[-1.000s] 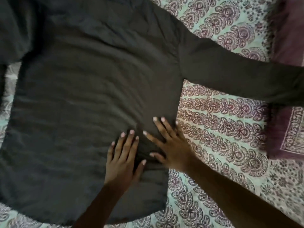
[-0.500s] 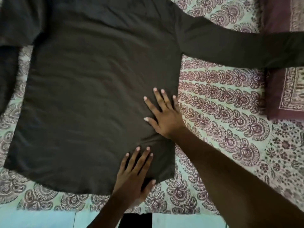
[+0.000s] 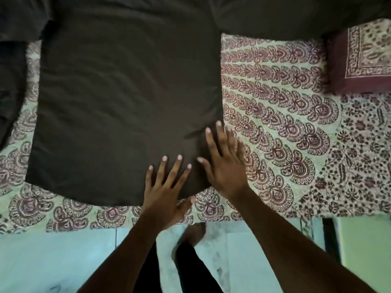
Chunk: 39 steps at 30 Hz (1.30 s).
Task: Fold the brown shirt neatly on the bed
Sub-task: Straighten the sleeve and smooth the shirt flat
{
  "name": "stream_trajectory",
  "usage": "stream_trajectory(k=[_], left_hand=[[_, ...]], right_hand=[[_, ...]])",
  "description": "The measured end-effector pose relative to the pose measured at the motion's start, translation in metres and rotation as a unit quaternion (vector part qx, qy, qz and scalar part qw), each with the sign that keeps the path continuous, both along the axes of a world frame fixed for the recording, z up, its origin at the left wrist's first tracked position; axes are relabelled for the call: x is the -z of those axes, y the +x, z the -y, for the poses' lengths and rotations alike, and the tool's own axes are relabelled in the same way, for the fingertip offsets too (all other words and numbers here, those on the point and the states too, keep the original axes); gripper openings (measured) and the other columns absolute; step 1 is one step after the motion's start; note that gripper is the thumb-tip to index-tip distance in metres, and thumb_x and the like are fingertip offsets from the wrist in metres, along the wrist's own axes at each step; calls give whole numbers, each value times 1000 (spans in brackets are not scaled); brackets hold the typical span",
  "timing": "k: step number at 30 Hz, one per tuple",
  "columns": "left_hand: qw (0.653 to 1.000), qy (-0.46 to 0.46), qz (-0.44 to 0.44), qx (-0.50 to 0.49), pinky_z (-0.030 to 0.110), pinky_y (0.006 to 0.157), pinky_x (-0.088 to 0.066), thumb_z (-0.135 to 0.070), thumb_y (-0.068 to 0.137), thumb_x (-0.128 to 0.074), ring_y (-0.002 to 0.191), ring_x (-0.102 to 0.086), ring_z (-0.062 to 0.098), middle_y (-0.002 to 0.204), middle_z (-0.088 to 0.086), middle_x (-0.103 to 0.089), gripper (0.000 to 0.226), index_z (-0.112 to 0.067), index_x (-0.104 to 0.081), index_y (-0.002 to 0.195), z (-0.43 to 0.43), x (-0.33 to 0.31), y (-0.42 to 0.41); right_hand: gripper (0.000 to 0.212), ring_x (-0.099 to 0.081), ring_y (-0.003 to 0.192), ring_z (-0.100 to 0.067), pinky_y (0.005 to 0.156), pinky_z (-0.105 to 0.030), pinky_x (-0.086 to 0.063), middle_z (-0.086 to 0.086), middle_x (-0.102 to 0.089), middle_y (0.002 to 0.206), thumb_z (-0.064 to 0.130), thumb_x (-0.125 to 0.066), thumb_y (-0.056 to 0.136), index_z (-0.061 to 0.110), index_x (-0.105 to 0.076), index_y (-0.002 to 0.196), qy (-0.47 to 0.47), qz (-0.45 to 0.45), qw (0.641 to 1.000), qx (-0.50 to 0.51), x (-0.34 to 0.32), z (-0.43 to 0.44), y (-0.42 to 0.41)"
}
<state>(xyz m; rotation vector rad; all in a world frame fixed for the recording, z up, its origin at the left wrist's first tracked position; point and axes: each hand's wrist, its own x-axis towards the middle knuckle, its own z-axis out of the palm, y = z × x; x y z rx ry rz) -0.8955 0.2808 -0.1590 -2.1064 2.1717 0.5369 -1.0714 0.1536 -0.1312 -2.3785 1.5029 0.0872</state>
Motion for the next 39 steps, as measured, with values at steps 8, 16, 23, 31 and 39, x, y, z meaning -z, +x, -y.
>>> stream_trajectory(k=[8, 16, 23, 31, 39], left_hand=[[982, -61, -149, -104, 49, 109, -36, -42, 98, -49, 145, -38, 25, 163, -5, -35, 50, -24, -50, 145, -2, -4, 21], [986, -41, 8, -164, 60, 121, -21, -67, 92, -41, 158, -10, 32, 173, -2, -7, 77, -31, -28, 159, 31, 1, 128], [990, -26, 6, -141, 60, 122, -16, -73, 91, -39, 159, -7, 32, 173, -2, -3, 83, -38, -16, 162, -4, 10, 141], [963, 0, -14, -271, 66, 119, -19, -69, 92, -37, 158, -6, 36, 173, -2, -1, 77, -40, -21, 160, -28, 4, 213], [984, -22, -56, -170, 53, 114, -30, -51, 95, -51, 155, -25, 31, 169, -2, -25, 65, -28, -40, 156, -89, -1, 255]], right_hand=[[62, 1, 161, -21, 126, -59, -12, 7, 0, 174, 52, -31, 107, 38, -12, 164, 20, 2, 999, -45, 38, 10, 47], [80, -4, 160, -36, 122, -70, -10, -6, -5, 174, 68, -31, 102, 29, -3, 166, 45, -87, 972, 214, 14, -92, -6], [70, 9, 160, -33, 127, -61, -9, 1, 10, 174, 66, -34, 102, 43, -8, 163, 12, -1, 996, 89, 29, -8, 93], [85, 4, 158, -41, 122, -70, -13, -7, 7, 174, 79, -23, 94, 39, 3, 164, 67, -74, 946, 308, 24, -68, 78], [73, 10, 159, -38, 125, -62, -7, -6, 10, 174, 69, -38, 100, 44, -11, 163, 2, -6, 997, 74, 29, 9, 243]])
